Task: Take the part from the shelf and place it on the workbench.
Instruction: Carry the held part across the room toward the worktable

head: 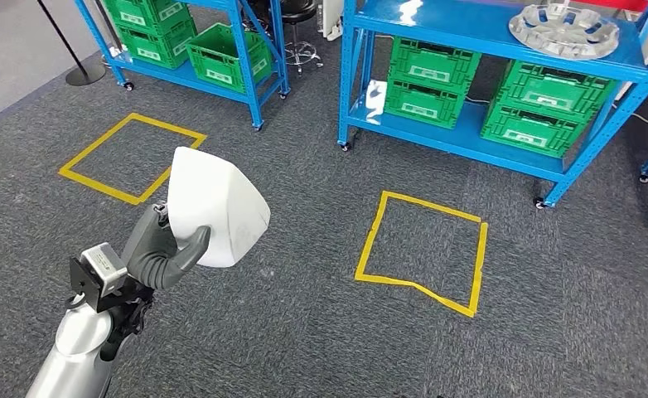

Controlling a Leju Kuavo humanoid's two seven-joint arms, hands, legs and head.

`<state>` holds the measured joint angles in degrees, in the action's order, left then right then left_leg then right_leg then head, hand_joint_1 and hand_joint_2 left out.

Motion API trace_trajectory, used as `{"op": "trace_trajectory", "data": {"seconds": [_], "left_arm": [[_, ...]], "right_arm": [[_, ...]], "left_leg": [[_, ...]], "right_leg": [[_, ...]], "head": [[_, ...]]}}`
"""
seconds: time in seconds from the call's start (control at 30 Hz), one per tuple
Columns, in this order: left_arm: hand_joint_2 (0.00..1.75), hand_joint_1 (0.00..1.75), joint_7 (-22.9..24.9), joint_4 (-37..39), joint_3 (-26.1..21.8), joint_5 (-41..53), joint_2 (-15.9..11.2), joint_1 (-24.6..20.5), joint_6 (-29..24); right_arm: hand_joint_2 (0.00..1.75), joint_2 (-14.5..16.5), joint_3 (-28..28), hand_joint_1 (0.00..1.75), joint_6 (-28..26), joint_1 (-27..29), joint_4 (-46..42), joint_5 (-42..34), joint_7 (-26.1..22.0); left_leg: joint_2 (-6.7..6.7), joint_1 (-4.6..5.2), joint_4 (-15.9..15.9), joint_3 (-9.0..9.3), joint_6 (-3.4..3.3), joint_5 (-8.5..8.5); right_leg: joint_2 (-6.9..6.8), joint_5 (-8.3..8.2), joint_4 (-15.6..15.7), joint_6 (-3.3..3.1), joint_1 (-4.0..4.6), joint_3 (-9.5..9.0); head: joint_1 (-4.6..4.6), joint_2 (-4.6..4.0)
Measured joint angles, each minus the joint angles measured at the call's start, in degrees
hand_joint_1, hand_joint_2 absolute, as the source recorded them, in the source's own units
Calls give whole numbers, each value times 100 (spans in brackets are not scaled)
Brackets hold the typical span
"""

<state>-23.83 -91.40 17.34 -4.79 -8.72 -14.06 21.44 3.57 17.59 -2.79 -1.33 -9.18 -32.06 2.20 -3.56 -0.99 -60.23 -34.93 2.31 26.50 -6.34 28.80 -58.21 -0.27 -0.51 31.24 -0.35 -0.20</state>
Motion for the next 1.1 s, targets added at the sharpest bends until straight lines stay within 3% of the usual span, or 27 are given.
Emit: {"op": "trace_trajectory", "data": {"seconds": [0.03,0.1,0.13,0.2,0.23,0.27,0.3,0.33,0.37,0.4,0.47,0.53,0.57,0.63,0.7,0.77,0.83,0.87,0.93,1.0,1.07,1.1], "left_arm": [[175,175,0,-4,7,-3,5,2,0],[175,175,0,-13,14,-10,7,13,1],[175,175,-1,-27,15,-14,5,19,2],[175,175,-2,-68,16,-18,4,27,2],[175,175,-2,-86,17,-19,5,33,4],[175,175,0,-95,18,-20,5,43,5],[175,175,1,-97,18,-20,3,60,7],[175,175,2,-97,19,-20,-1,81,9],[175,175,2,-98,19,-20,-4,99,9],[175,175,2,-104,20,-20,-7,109,9],[175,175,0,-124,20,-20,-8,113,9],[175,175,2,-139,19,-20,-10,116,10],[175,175,2,-141,19,-20,-12,120,11],[175,175,1,-155,18,-21,-27,137,15],[175,175,0,-177,15,-24,-51,141,15],[175,175,0,-186,14,-25,-64,135,15],[175,175,2,-181,18,-24,-67,150,15],[175,175,3,-180,19,-24,-72,160,16],[175,175,3,-182,18,-24,-80,169,17],[175,175,2,-187,18,-24,-82,164,17],[175,175,0,-191,18,-24,-84,164,16],[175,175,0,-192,17,-24,-90,170,16]], "right_arm": [[0,0,0,0,3,-2,0,-5,0],[0,1,0,0,6,-8,-1,-10,1],[0,1,0,0,9,-14,-1,-7,4],[0,1,2,0,20,-22,-1,21,9],[0,1,3,0,28,-20,-1,43,13],[0,1,6,0,35,-13,0,62,18],[0,2,9,0,39,-3,0,75,22],[0,2,11,0,40,7,0,81,27],[0,2,14,0,40,12,0,82,28],[0,2,15,0,39,13,0,83,27],[0,-6,16,0,39,8,0,85,20],[0,-16,22,0,39,0,0,85,17],[0,-21,27,0,39,-3,0,85,17],[0,-16,40,0,39,-15,0,85,16],[0,-13,46,0,39,-21,0,85,13],[0,-12,51,0,39,-10,0,85,13],[0,-12,56,0,39,11,0,85,16],[0,-11,59,0,39,17,0,85,16],[0,-5,64,0,39,11,0,85,16],[0,1,71,0,39,1,0,84,15],[0,2,81,0,39,-3,0,84,15],[0,2,87,0,39,-7,0,85,15]], "left_leg": [[-38,10,116,56,-52,-9],[95,27,108,25,-160,-15],[163,25,112,13,-199,-26],[300,6,124,4,-272,-54],[365,2,125,-2,-297,-63],[436,7,125,-10,-315,-67],[512,18,124,-17,-326,-71],[594,29,123,-21,-333,-75],[684,38,122,-22,-334,-81],[775,45,121,-21,-330,-88],[940,45,118,-25,-305,-107],[1075,32,123,-51,-248,-133],[1138,24,137,-67,-208,-152],[1215,21,155,-114,-136,-183],[949,55,-70,-240,-101,-45],[555,69,-753,-553,-72,332],[421,47,-1417,-853,-28,600],[397,35,-1485,-865,-12,587],[294,19,-926,-511,8,303],[65,28,-143,-54,-25,70],[-13,51,139,95,-115,27],[56,59,136,86,-166,9]], "right_leg": [[-48,17,-8,39,16,-10],[-150,31,3,110,15,-36],[-103,57,-17,149,-2,-46],[221,284,-336,212,-32,75],[426,475,-679,226,-39,231],[547,674,-1095,224,-34,435],[591,812,-1471,214,-26,630],[606,840,-1685,196,-17,756],[618,747,-1668,168,-8,774],[649,558,-1419,133,3,677],[894,137,-582,48,26,305],[1099,-35,-81,-5,62,92],[1101,-32,-36,-17,80,81],[949,-76,16,-64,77,65],[795,-121,83,-133,40,37],[628,-129,106,-170,36,29],[436,-123,102,-172,38,37],[344,-119,99,-167,36,40],[178,-100,81,-137,24,35],[43,-52,38,-69,36,29],[-65,-16,11,7,59,15],[-124,-10,10,42,58,2]], "head": [[3,0],[14,0],[18,0],[33,0],[44,0],[50,0],[54,0],[55,0],[56,0],[56,0],[55,0],[63,0],[68,0],[78,0],[55,0],[25,0],[19,0],[19,0],[19,0],[19,0],[26,0],[31,0]]}}
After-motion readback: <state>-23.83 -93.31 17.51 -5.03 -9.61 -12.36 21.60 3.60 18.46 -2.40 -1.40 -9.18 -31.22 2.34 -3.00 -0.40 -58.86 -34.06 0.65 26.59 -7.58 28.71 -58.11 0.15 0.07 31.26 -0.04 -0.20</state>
